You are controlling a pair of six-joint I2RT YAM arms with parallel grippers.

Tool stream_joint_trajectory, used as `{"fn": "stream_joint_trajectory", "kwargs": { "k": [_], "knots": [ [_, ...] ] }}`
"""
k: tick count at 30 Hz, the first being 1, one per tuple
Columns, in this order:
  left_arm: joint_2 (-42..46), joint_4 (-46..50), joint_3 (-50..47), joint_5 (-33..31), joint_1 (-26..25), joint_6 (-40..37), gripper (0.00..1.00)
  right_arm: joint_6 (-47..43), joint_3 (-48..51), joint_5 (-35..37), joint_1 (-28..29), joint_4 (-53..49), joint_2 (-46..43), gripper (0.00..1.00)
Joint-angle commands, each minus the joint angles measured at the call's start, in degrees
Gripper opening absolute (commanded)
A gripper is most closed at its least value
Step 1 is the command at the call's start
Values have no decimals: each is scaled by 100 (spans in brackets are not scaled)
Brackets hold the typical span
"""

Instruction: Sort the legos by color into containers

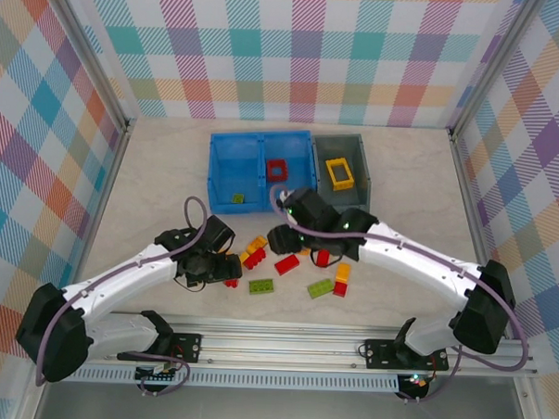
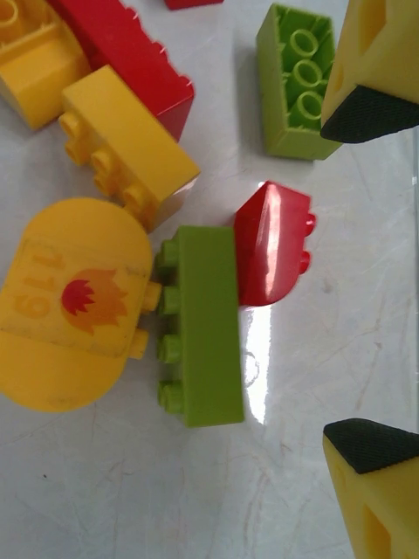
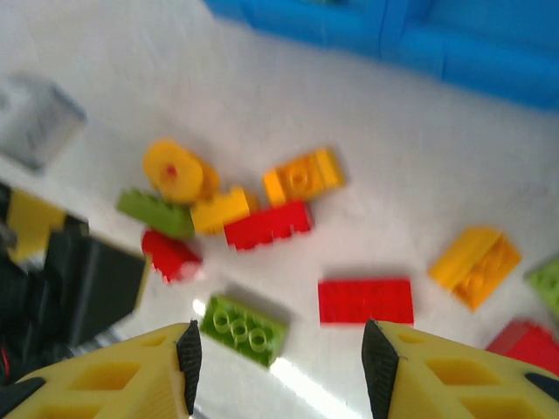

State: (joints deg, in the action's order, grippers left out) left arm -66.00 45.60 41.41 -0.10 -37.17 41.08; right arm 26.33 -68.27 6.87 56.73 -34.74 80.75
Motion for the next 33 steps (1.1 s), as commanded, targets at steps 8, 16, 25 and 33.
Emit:
{"fn": "stream_joint_trajectory", "kwargs": {
  "k": [8, 16, 25, 33],
  "knots": [
    [-485, -707, -241, 188, 537, -512, 84, 846, 665, 276, 638, 160, -733, 55],
    [-793, -675, -238, -75, 579, -645, 79, 988, 710, 288, 793, 122, -828, 55],
    [-1182, -807, -199, -186, 588, -775, 72, 1038, 649, 279, 914, 179, -729, 55],
    [-478, -238, -46, -395, 579, -698, 50, 1009, 591, 308, 1007, 242, -679, 55]
  ]
}}
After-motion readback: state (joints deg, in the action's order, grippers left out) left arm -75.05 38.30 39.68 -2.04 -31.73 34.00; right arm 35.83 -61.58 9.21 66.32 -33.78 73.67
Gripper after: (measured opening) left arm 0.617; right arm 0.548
